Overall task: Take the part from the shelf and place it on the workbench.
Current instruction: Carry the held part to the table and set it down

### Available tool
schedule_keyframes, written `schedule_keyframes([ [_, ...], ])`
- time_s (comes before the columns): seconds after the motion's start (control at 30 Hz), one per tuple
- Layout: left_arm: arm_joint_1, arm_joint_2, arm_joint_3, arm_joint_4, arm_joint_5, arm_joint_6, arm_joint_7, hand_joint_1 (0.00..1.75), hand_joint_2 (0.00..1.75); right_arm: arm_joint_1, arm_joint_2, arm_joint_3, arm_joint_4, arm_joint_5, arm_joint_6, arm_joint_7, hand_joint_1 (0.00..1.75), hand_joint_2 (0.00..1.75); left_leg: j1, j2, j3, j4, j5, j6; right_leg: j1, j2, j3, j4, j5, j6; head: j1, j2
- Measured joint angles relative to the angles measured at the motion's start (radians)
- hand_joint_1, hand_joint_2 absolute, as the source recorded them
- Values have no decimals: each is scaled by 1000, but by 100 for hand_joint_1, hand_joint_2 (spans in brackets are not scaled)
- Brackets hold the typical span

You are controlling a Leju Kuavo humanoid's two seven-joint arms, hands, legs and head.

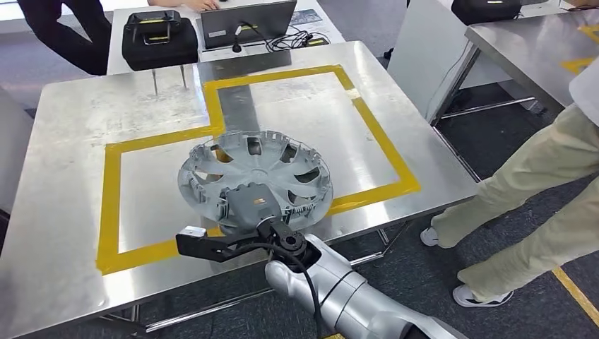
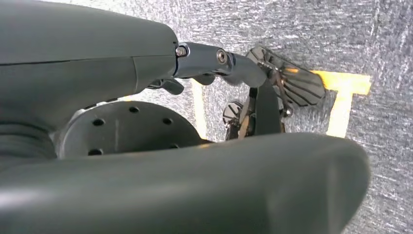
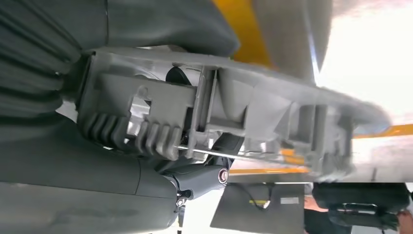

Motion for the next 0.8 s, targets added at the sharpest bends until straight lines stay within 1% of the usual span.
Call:
schedule_keyframes([
  [0.03, 0, 0, 0, 0, 0, -1, 0, 0, 0, -5, 0, 0, 4, -4, -2, 1, 175, 0, -1, -4, -1, 0, 1, 6, -3, 2, -12, 24, -18, 3, 5, 0],
  [0.07, 1, 0, 0, 0, 0, -1, 0, 0, 0, -11, 0, 0, 8, -8, -5, 1, 175, 0, -3, -7, -2, 0, 2, 12, -5, 6, -31, 66, -45, 6, 10, 0],
  [0.13, 2, 0, 0, 0, 0, 1, 4, 0, 0, -25, -1, -1, 20, -18, -9, 4, 175, 0, -9, -13, -5, -1, 4, 17, -3, 11, -91, 196, -109, 5, 20, 0],
  [0.17, 2, 0, 0, 0, 0, 2, 6, 0, 0, -30, -1, -1, 27, -24, -10, 5, 175, 0, -12, -16, -6, -1, 5, 18, -1, 13, -118, 252, -128, 1, 25, 0],
  [0.2, 2, 1, 1, 0, 0, 3, 9, 0, 0, -34, -2, -2, 35, -30, -10, 8, 175, 0, -17, -20, -6, -1, 5, 19, 3, 15, -131, 279, -128, -6, 29, 0],
  [0.23, 2, 1, 1, 1, 0, 3, 12, 0, 0, -37, -2, -3, 43, -35, -9, 11, 175, 0, -22, -24, -6, -1, 6, 20, 8, 17, -128, 267, -110, -17, 33, 0],
  [0.27, 2, 1, 1, 1, 0, 3, 14, 0, 0, -42, -2, -4, 51, -39, -8, 13, 175, 0, -28, -28, -5, -2, 6, 22, 16, 20, -108, 221, -76, -32, 37, 0],
  [0.3, 3, 0, 2, 0, 1, 3, 16, 0, 0, -49, -1, -5, 59, -42, -7, 15, 175, 0, -30, -32, -5, -4, 7, 24, 26, 24, -80, 154, -39, -52, 39, 0],
  [0.33, 2, -1, 3, 0, 2, 3, 17, 0, 0, -59, -1, -6, 68, -45, -7, 17, 175, 0, -34, -35, -4, -6, 9, 25, 37, 28, -52, 89, -11, -73, 38, 0],
  [0.37, 2, -3, 5, 0, 4, 2, 17, 0, 0, -71, -1, -7, 77, -47, -9, 20, 175, 0, -35, -37, -4, -9, 11, 24, 47, 30, -30, 41, 7, -89, 36, 0],
  [0.4, 2, -6, 7, -1, 6, 1, 15, 0, 0, -81, -1, -8, 86, -49, -11, 24, 175, 0, -33, -38, -5, -13, 14, 23, 54, 30, -17, 13, 15, -100, 34, 0],
  [0.43, 2, -8, 8, -1, 8, 1, 13, 0, 0, -90, -1, -9, 96, -50, -14, 30, 175, 0, -34, -38, -4, -17, 16, 19, 58, 28, -12, 0, 16, -106, 32, 0],
  [0.47, 3, -9, 9, -1, 11, 0, 10, 0, 0, -96, -1, -10, 104, -50, -14, 37, 175, 0, -32, -38, -2, -23, 19, 15, 59, 27, -4, -11, 22, -108, 35, 0],
  [0.5, 3, -8, 10, -1, 14, -1, 7, 0, 0, -100, -1, -10, 112, -48, -11, 46, 175, 0, -33, -35, -2, -25, 19, 13, 55, 23, 8, -28, 30, -106, 37, 0],
  [0.53, 4, -7, 12, 0, 18, -4, 3, 0, 0, -105, -2, -11, 120, -46, -2, 56, 175, 0, -35, -29, -7, -17, 11, 11, 50, 21, 20, -48, 39, -104, 35, 0],
  [0.57, 4, -6, 14, 0, 22, -8, 0, 0, 0, -112, -3, -11, 129, -44, 9, 68, 163, 0, -36, -22, -21, 10, -7, 9, 45, 18, 31, -67, 48, -100, 31, 0],
  [0.6, 5, -5, 16, 0, 25, -11, -2, 0, 0, -119, -5, -11, 138, -43, 21, 79, 119, 0, -34, -14, -44, 57, -31, 7, 40, 15, 37, -77, 53, -96, 24, 0],
  [0.63, 5, -4, 18, 0, 29, -13, -2, 0, 0, -126, -10, -12, 148, -44, 30, 87, 75, 0, -31, -9, -74, 117, -58, 1, 38, 13, 37, -79, 54, -95, 16, 0],
  [0.67, 5, -4, 20, 0, 32, -10, 2, 0, 0, -131, -17, -13, 157, -45, 35, 93, 32, 0, -27, -7, -101, 173, -76, -5, 36, 11, 37, -78, 54, -92, 10, 0],
  [0.7, 6, -3, 22, 1, 35, -4, 9, 0, 0, -133, -25, -16, 165, -47, 35, 97, 0, 0, -23, -4, -118, 205, -80, -12, 34, 9, 35, -75, 52, -88, 6, 0],
  [0.73, 7, -2, 25, 1, 38, 4, 18, 0, 0, -136, -33, -20, 173, -48, 33, 100, 0, 0, -19, -1, -118, 204, -66, -19, 31, 7, 33, -69, 49, -81, 3, 0],
  [0.77, 8, 0, 29, 2, 40, 12, 27, 0, 0, -140, -39, -26, 182, -49, 31, 103, 0, 0, -14, 2, -100, 166, -38, -26, 26, 6, 30, -59, 44, -73, 1, 0],
  [0.8, 9, 1, 32, 3, 42, 17, 33, 0, 0, -146, -45, -30, 189, -49, 30, 106, 0, 0, -10, 6, -71, 109, -13, -35, 21, 6, 23, -42, 36, -63, -1, 0],
])
